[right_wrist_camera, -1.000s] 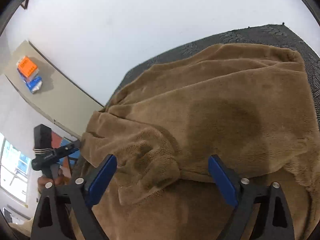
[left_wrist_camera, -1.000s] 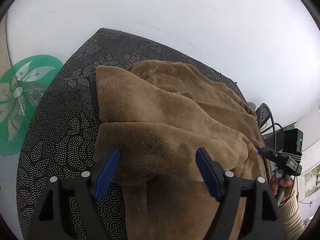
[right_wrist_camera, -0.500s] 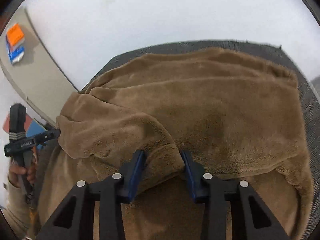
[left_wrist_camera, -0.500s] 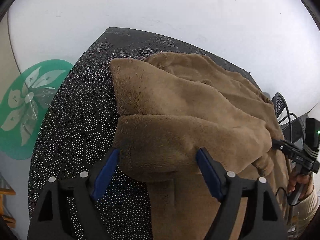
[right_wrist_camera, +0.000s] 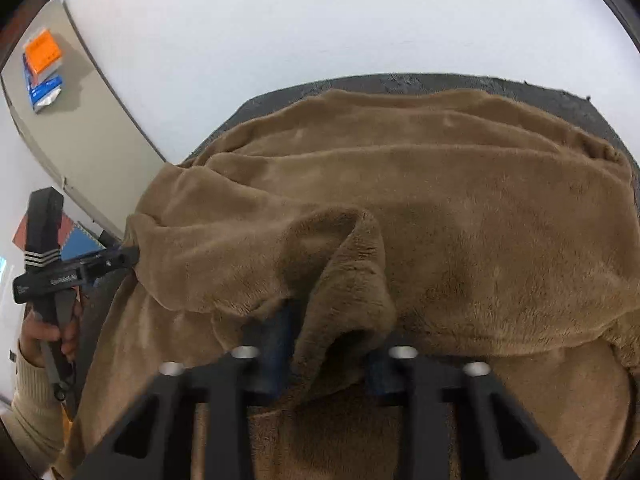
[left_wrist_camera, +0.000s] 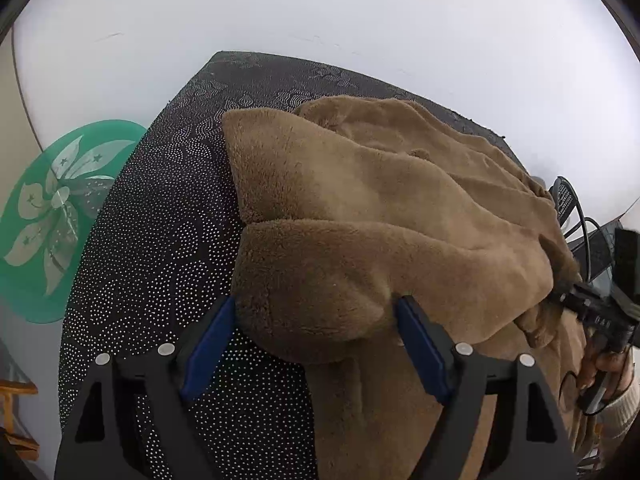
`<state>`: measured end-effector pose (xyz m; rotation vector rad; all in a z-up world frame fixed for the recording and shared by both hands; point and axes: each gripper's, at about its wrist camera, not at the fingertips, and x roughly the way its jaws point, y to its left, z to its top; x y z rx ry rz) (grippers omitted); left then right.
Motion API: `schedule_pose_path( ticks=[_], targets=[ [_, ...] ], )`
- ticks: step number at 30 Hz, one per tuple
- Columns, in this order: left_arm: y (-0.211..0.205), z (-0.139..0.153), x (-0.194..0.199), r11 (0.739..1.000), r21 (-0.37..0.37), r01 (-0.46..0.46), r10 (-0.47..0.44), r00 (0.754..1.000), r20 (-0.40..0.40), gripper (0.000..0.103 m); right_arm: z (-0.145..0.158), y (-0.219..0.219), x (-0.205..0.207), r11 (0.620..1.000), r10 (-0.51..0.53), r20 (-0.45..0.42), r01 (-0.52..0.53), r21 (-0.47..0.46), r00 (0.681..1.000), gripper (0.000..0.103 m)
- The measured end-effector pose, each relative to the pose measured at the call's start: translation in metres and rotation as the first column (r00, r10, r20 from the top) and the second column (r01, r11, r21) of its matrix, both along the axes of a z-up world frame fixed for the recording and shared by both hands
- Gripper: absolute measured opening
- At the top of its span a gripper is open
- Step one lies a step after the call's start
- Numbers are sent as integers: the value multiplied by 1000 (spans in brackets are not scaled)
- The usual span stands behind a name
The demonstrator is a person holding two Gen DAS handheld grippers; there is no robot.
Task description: Fold clothes
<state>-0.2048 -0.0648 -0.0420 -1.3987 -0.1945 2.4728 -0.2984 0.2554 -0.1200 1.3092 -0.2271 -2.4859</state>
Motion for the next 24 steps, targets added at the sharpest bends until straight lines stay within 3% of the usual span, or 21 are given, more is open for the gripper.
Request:
schedule_pose_path(
  ticks=[2,7,9,13,14,20,24],
  targets=[
    [1,2,-2,1000,-9,-2,2,1000,-5,85,21,-2,-3,1000,23,-40,-23,-4,999,12],
    [10,10,-4,1000,-28,8,-9,999,-42,86,115,4,-17,999,30,-242,-35,-15,970,12],
    [14,14,-4,999,-28,19,-20,998,-58,93,150,9,-19,999,24,-316,-29,-14,949,12],
    [33,17,-5,988,-152,17,-31,995,-95,97,198,25,-18,1000,-21,-428,25,3,903,12],
    [37,15,-4,983,-179,25,-43,994,-97,97,200,32,-17,999,-39,-432,44,2,901,12],
    [49,-5,-11,958,-285,38,-58,996,-62,97,137,90,-21,987,-163,-251,159,-36,954,12],
    [51,-8,-19,959,-282,8,-24,998,-54,97,96,129,-24,970,-241,-123,237,-48,963,12]
  ],
)
